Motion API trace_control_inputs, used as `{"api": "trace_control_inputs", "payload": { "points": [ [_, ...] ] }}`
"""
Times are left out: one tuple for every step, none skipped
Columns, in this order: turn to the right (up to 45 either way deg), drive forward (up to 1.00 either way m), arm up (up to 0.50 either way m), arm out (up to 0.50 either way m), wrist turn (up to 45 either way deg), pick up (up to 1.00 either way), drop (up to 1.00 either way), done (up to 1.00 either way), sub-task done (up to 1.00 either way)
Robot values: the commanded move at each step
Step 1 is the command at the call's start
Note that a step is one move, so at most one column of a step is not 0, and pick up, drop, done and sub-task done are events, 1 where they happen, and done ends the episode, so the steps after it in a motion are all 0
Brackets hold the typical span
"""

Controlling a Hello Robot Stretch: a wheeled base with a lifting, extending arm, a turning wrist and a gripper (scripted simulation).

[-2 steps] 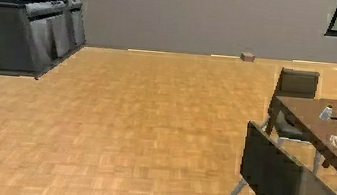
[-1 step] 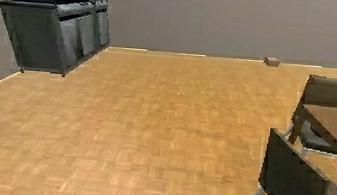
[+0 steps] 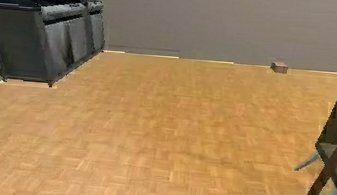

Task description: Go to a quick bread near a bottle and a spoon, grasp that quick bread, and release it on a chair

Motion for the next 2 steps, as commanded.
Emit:
{"api": "trace_control_inputs", "payload": {
  "points": [
    [0.0, 0.85, 0.00, 0.00, 0.0, 0.00, 0.00, 0.00, 0.00],
    [42.0, 0.00, 0.00, 0.00, 0.0, 0.00, 0.00, 0.00, 0.00]
  ]
}}
